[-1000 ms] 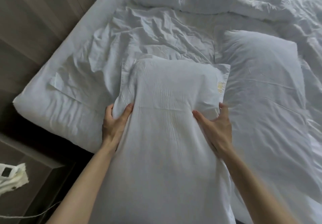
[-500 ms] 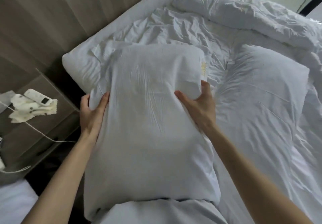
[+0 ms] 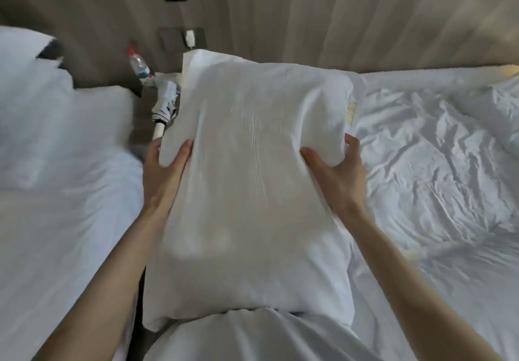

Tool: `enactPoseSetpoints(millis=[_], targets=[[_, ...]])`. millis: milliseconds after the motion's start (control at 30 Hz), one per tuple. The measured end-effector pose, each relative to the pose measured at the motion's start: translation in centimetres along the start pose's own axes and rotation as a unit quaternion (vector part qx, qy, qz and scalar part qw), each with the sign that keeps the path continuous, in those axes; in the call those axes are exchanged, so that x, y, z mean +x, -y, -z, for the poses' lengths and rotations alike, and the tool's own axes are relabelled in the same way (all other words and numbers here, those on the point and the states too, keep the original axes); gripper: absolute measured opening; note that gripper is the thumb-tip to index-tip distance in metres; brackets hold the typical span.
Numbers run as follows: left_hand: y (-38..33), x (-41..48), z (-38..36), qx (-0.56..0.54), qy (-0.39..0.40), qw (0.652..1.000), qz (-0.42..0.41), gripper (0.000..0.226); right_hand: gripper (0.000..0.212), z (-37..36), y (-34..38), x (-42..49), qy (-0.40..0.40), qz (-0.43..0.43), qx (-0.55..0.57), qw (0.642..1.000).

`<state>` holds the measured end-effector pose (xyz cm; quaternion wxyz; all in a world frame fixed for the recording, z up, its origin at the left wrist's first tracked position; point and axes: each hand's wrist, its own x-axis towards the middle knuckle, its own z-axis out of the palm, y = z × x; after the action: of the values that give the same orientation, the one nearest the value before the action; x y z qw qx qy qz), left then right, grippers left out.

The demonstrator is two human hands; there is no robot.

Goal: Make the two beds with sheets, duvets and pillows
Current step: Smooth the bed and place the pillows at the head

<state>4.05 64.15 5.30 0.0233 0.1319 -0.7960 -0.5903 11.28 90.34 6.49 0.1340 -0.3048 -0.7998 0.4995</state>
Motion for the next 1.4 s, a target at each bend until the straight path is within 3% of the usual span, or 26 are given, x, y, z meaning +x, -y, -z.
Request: enactPoseSetpoints(millis=[200,433,733,967,1067,1167,1233,1300,1400], targets=[[4.8,-2.1,15.1,-0.028,-0.160,0.985,0.051,0.048,0.071,-11.6,6.3,-5.9,0.129,0.100,-0.015,0.986],[10.7,-7.0,32.1,-0.050,-0.338,0.934,0.102,0.051,0.068,-25.2,11.9,-18.3,0.273,0.185,0.006,0.944],[15.5,-11.9,47.2,-0.081,-0.530,0.835,0.126,0.049,0.064,-41.1,20.4,-30.9,0.467,0.305,-0.019,0.830],[17.6,-10.7,55.5,-0.065,-0.633,0.758,0.144,0.052,0.058,-53.4,25.8,-37.5,0.540,0.393,0.019,0.744],[19.8,-9.1,58.6,-0.029,-0.627,0.754,0.193,0.056,0.052,-59.4,26.8,-38.4,0.583,0.406,0.003,0.704],[22.4,-7.3,61.1,-0.002,-0.525,0.794,0.306,0.071,0.062,-64.8,27.2,-37.9,0.628,0.439,-0.181,0.616],[23.4,-5.9,61.6,0.024,-0.482,0.806,0.344,0.076,0.060,-66.9,27.2,-37.3,0.623,0.481,-0.234,0.571],[23.6,-4.6,61.2,0.090,-0.464,0.810,0.347,0.074,0.058,-67.6,27.4,-36.8,0.615,0.525,-0.219,0.547],[22.7,-2.9,60.3,0.192,-0.443,0.810,0.334,0.069,0.057,-67.4,28.0,-36.2,0.604,0.557,-0.188,0.538]])
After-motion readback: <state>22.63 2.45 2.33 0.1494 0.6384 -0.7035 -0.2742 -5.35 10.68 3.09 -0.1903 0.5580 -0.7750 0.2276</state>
